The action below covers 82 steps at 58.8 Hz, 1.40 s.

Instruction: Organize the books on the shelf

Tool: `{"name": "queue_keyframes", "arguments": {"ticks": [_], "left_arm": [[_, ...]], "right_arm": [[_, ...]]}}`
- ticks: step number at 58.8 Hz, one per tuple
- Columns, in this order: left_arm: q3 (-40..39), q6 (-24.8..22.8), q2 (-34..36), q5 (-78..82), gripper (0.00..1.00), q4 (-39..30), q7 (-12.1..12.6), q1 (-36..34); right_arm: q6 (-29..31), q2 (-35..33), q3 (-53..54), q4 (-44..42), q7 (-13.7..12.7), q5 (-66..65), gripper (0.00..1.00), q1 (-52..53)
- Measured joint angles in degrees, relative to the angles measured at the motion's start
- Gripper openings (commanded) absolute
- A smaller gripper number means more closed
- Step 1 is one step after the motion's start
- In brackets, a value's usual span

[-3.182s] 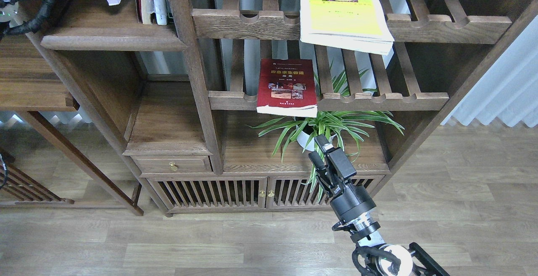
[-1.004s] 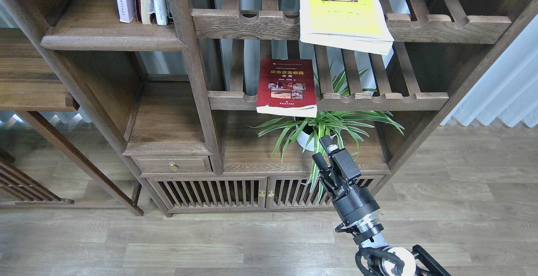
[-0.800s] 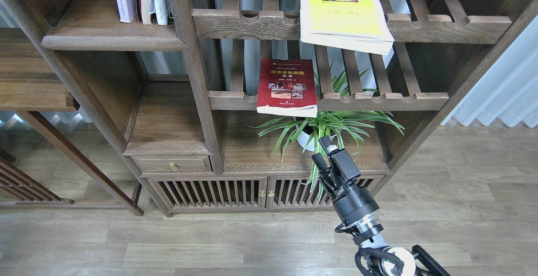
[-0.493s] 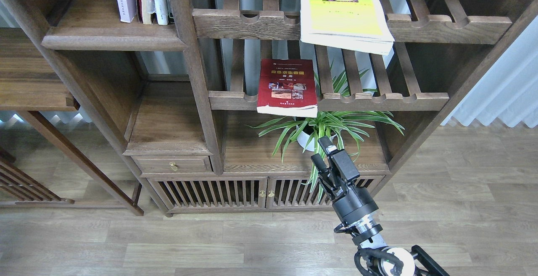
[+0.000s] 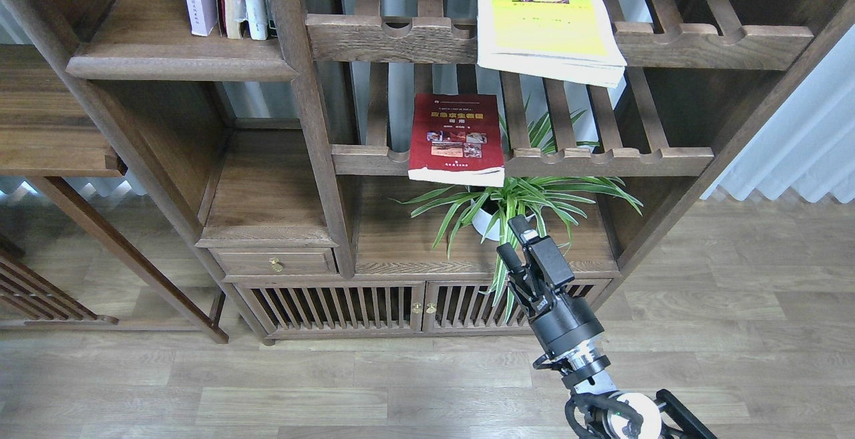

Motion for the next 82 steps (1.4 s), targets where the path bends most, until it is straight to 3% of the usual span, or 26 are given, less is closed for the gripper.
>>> {"name": "queue_keyframes", "arguments": {"ticks": [20,38,66,82], "left_arm": [[-1.34,-2.41,-0.24,-2.52,0.72,-0.28,-0.14,-0.04],[-6.07,-7.53,-0.28,-13.75,0.72,-0.2,-0.53,-0.07],[-6.55,-13.88,-0.62,-15.13,0.75,-0.21,0.14,-0.34],[-7.71,-14.65,-0.79,-21.01,0.76,-0.2,-0.37,-0.34]], "right_arm": [[0.0,0.1,-0.13,0.0,-0.13,0.0,0.94,0.65],[0.0,0.15,0.02,0.0,-0.13,0.0,0.95,4.38],[0.0,0.31,0.03,-0.31,-0.04,0.0,0.98,7.15],[0.0,0.34,-0.1,-0.32,-0.1,0.0,0.98,7.64]]}}
